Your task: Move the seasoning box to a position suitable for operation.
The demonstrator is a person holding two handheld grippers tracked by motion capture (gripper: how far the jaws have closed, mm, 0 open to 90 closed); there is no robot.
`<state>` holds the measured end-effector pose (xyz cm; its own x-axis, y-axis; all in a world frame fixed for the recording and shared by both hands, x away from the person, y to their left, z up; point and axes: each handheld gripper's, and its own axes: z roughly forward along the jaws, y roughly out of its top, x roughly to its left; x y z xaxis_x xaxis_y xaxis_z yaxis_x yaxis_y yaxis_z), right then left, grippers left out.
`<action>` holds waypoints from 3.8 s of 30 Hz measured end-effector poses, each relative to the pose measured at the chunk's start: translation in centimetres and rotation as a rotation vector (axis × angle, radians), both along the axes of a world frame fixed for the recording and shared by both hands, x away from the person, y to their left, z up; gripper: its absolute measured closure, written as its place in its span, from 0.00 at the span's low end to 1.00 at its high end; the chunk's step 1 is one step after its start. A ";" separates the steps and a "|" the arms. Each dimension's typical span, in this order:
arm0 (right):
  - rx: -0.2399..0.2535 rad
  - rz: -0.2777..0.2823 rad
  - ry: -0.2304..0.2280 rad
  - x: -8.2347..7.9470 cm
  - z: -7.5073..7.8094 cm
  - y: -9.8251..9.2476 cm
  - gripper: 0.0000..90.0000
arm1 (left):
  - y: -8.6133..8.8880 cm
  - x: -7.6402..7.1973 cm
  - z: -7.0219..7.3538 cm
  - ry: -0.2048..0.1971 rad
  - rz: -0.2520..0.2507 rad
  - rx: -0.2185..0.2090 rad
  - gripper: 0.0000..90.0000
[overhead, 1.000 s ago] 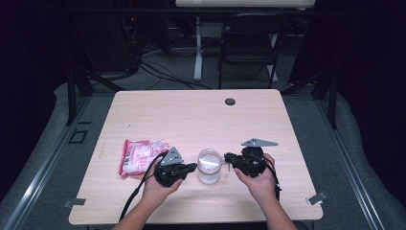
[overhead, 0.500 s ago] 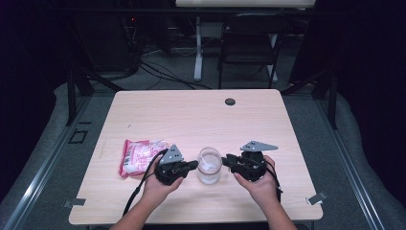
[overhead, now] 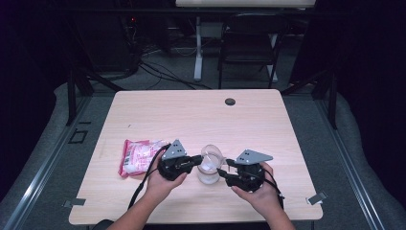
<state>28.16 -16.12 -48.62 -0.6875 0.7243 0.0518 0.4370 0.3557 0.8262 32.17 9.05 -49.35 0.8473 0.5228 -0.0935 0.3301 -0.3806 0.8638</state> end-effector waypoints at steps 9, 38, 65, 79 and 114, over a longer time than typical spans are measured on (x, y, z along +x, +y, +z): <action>-0.038 -0.008 -0.016 -0.1 -0.9 0.3 0.55 | -0.2 0.1 0.1 0.009 0.003 -0.017 0.91; -0.058 -0.029 -0.034 0.1 -1.5 0.8 0.61 | 0.1 0.9 -1.0 0.015 0.063 0.008 0.75; -0.037 -0.034 -0.045 0.0 -1.2 0.3 0.61 | -0.4 1.3 -2.4 0.034 0.080 0.052 0.75; 0.035 -0.092 -0.010 0.6 -1.0 -1.8 0.63 | -0.4 1.3 -2.4 0.028 0.082 0.051 0.75; 0.075 -0.133 0.050 2.8 -1.5 -2.4 0.89 | 2.1 0.5 -1.8 -0.003 0.156 0.017 0.66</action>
<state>30.99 -18.50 -50.15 -0.5813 0.8014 0.1410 0.5169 0.2299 0.8246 32.62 11.16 -51.19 0.7558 0.6498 -0.0809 0.3837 -0.3394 0.8588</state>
